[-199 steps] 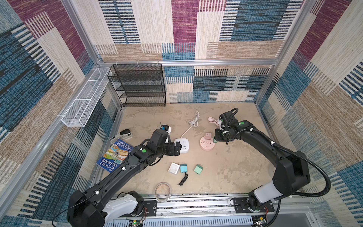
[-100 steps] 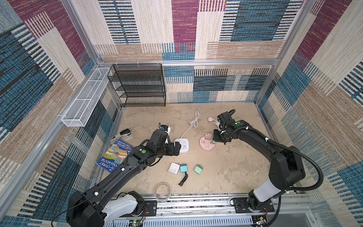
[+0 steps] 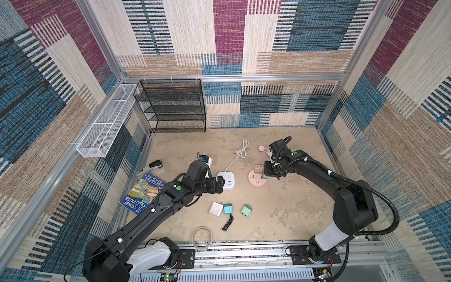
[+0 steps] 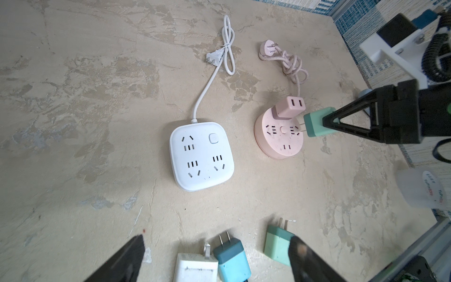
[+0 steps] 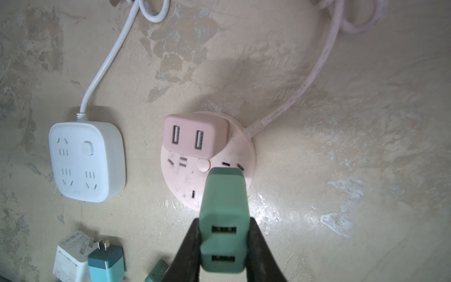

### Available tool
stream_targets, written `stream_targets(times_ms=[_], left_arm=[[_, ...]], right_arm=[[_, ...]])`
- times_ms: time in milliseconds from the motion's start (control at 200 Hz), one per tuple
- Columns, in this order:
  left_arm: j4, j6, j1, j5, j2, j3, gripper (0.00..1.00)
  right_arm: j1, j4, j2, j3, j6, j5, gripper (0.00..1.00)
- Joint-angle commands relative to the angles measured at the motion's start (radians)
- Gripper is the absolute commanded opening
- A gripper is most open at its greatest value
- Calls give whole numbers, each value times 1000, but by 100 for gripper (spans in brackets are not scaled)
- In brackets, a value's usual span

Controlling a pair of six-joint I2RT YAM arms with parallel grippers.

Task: Insert the plug
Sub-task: 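Lower and press the mint-green plug into a strip socket with the right gripper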

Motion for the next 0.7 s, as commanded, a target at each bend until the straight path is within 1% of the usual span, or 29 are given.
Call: stream_targets(times_ms=[0, 361, 511, 696], left_arm=[[10, 12, 1, -11, 2, -2, 97], [7, 12, 1, -23, -1, -8, 97], [4, 12, 1, -32, 0, -8, 97], [0, 11, 1, -43, -11, -14, 97]], right_arm=[[0, 39, 10, -2, 17, -20, 0], [0, 47, 25, -13, 24, -22, 0], [0, 41, 36, -9, 40, 8, 0], [1, 49, 50, -11, 48, 8, 0]])
